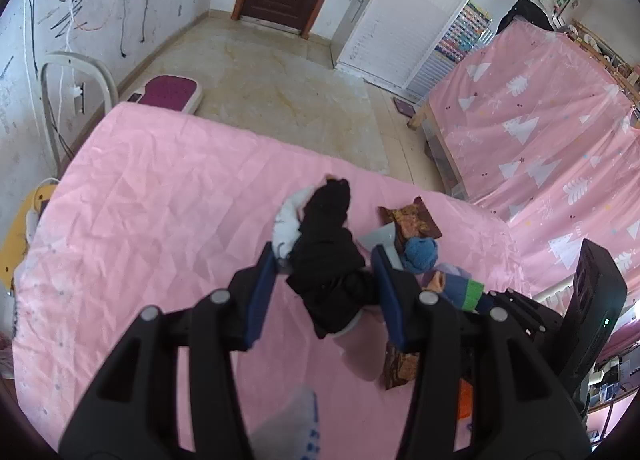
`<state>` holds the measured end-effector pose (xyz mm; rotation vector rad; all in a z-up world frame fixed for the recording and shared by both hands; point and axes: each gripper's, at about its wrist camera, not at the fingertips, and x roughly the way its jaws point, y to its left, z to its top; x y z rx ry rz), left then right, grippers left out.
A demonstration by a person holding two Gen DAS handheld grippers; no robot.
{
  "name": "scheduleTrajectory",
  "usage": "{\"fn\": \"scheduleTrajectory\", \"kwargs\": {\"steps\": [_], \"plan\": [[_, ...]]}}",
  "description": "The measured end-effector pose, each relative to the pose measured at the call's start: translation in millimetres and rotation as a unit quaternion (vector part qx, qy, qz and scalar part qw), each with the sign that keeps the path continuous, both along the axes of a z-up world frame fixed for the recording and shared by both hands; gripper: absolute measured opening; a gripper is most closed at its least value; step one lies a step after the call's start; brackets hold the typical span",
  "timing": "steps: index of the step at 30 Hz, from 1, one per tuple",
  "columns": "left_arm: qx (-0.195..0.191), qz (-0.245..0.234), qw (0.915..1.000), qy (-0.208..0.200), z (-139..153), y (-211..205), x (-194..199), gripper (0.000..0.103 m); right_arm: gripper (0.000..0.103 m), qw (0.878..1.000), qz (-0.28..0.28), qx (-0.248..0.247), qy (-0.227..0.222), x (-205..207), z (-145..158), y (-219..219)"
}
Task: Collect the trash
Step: 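Carry the black cloth and green sponge over the orange bin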
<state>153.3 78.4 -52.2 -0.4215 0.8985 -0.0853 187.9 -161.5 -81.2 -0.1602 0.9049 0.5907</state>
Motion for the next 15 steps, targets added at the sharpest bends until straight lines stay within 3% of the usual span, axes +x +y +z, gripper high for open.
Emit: {"fn": "scheduleTrajectory", "kwargs": {"steps": [15], "plan": [[0.025, -0.010, 0.9992, -0.028, 30, -27, -19, 0.046, 0.024, 0.998, -0.011, 0.034, -0.048, -33, 37, -27]]}}
